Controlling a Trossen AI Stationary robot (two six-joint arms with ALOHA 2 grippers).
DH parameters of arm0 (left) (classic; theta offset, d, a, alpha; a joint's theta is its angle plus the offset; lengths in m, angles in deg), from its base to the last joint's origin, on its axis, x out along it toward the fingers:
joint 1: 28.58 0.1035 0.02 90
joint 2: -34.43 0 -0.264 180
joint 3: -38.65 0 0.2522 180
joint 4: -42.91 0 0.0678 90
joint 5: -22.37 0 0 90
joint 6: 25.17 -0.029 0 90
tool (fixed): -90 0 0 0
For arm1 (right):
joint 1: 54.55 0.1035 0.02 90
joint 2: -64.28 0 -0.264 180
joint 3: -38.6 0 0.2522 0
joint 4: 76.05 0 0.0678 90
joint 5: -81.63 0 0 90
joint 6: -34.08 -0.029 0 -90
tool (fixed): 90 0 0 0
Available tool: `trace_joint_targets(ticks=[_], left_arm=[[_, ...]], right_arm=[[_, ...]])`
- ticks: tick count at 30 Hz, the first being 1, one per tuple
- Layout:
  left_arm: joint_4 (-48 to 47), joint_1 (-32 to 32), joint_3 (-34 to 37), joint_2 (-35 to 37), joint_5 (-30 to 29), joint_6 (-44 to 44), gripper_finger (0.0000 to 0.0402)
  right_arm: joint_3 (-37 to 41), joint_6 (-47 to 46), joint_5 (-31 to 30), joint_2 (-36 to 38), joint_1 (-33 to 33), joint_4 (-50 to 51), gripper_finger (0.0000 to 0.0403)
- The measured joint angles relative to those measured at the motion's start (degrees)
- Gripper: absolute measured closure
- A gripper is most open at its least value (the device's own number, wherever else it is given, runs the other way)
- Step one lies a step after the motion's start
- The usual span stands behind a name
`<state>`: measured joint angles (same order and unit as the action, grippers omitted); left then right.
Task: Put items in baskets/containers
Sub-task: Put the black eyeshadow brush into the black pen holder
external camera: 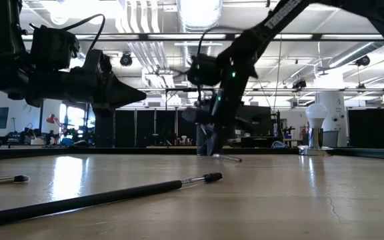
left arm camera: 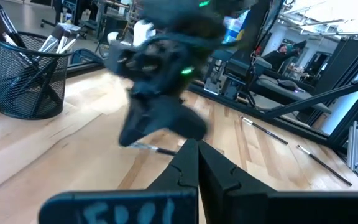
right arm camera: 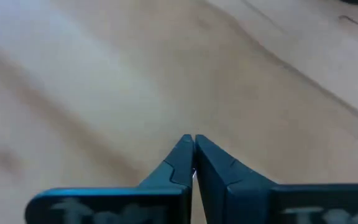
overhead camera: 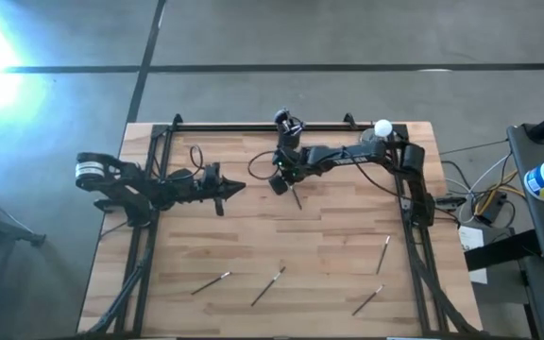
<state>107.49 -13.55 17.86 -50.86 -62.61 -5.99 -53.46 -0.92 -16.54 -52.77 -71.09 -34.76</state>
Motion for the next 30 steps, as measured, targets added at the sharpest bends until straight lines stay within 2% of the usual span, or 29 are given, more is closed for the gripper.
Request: trace_joint_targets(ticks=[4,8,12,15,17,20,23,26,30], left_arm=[[0.0,0.0,0.2,0.0,0.0,0.0,0.0401],[0.0,0.1,0.7,0.0,0.0,-0.3,0.0401],[-0.1,0.2,0.7,0.0,-0.1,-0.3,0.0401],[-0.1,0.2,0.7,0.0,-0.1,-0.3,0.0401],[0.0,0.2,0.7,0.0,-0.1,-0.2,0.0401],[0.0,0.2,0.7,0.0,-0.1,-0.5,0.0402],[0.1,0.2,0.3,0.0,-0.1,-0.7,0.0402],[0.1,0.2,-0.2,0.0,-0.2,-0.6,0.0402],[0.0,0.2,-0.7,0.0,-0.2,-0.5,0.0402]], right_arm=[[2.0,3.3,-4.3,6.2,2.2,-1.7,0.0394],[7.8,5.9,-9.8,13.2,5.1,-8.2,0.0394],[17.0,12.3,-13.5,21.6,8.1,-23.6,0.0394],[25.8,16.6,-13.8,27.0,8.2,-37.3,0.0394],[31.6,20.1,-12.6,30.3,7.5,-47.9,0.0394],[38.6,24.9,-7.3,33.8,4.7,-63.5,0.0394],[43.0,29.0,-4.0,35.3,0.6,-75.7,0.0394],[44.2,32.2,-0.4,36.0,-4.4,-83.1,0.0394],[42.8,35.5,5.5,34.9,-11.1,-86.0,0.0394]])
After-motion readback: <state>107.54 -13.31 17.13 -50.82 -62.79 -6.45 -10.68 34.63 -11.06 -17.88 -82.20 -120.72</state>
